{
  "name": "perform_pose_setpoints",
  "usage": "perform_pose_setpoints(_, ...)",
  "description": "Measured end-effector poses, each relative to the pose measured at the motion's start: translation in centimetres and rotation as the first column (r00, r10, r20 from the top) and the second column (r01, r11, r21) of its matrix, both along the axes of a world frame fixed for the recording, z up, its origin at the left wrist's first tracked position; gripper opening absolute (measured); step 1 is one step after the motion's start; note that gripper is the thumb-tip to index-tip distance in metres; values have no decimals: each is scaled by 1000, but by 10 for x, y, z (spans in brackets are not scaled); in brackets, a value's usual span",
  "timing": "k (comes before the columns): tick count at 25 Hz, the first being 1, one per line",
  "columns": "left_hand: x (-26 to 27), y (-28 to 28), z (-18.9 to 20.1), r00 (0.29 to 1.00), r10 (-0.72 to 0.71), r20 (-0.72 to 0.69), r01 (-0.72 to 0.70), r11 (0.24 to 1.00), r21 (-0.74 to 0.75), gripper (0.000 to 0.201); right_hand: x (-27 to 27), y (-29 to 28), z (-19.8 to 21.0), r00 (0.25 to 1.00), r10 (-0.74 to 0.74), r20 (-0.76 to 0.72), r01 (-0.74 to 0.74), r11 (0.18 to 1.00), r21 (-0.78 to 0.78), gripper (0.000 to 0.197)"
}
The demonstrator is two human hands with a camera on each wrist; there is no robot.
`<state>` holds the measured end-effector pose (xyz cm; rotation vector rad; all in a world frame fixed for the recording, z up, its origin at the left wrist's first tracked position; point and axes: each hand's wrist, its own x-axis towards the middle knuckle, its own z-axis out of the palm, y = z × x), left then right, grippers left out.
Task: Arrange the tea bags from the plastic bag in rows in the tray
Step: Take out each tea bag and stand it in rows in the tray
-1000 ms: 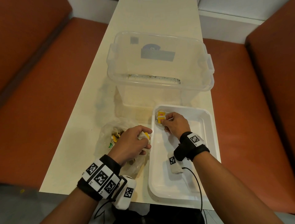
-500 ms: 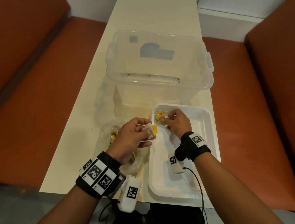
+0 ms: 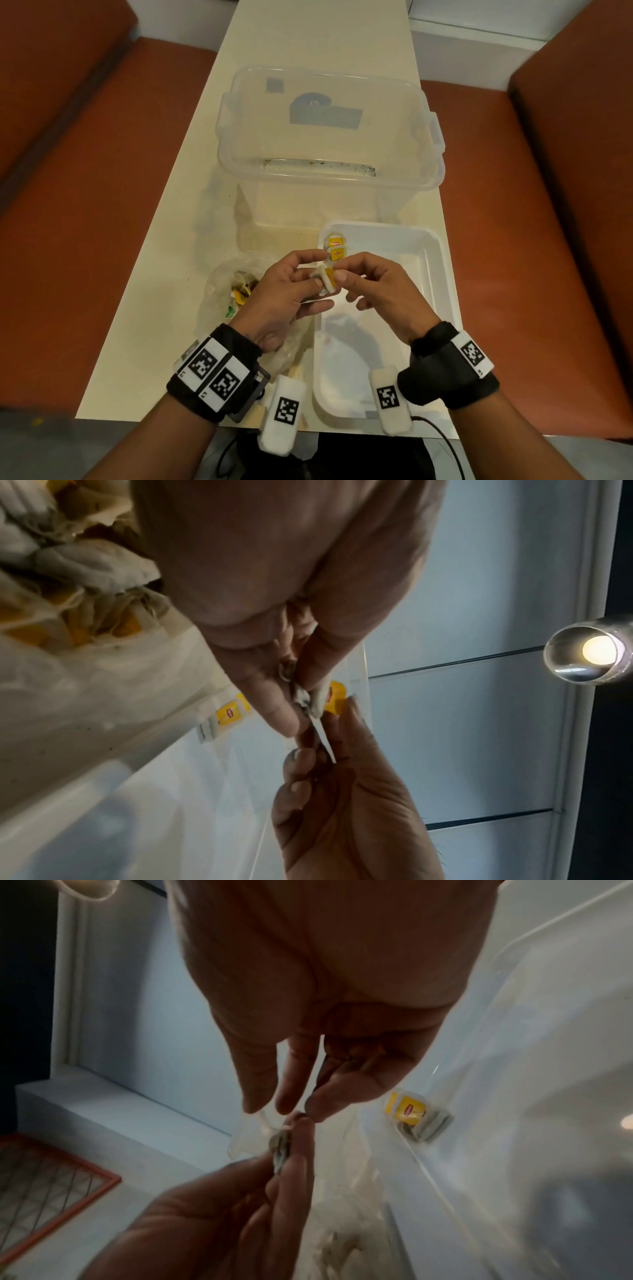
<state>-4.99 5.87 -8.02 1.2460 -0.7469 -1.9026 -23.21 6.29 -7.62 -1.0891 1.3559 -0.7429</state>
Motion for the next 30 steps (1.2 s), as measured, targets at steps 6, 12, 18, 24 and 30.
perform_pose_setpoints(6, -1, -1, 2, 999, -24, 23, 25, 999, -39, 32, -4, 1, 7, 999, -34, 29, 34, 999, 30, 13)
perform_pose_setpoints(12, -8, 0, 3, 990, 1, 138, 28, 978, -209, 31, 3, 8, 5, 990, -44, 132, 19, 983, 185, 18)
perform_pose_setpoints(18, -6, -1, -3, 947, -4, 321, 88, 965, -248, 27, -2, 2, 2, 982, -143, 121, 126, 982, 142, 14)
perform_pose_setpoints(24, -8, 5, -4, 910, -50, 411, 144, 969, -202, 14, -6, -5, -1, 978, -173, 114, 165, 983, 79, 12)
perform_pose_setpoints(30, 13, 16, 0, 836, -14, 548, 184, 949, -258, 12, -18, -32, -28, 950, 27, -311, -33, 999, -13, 4)
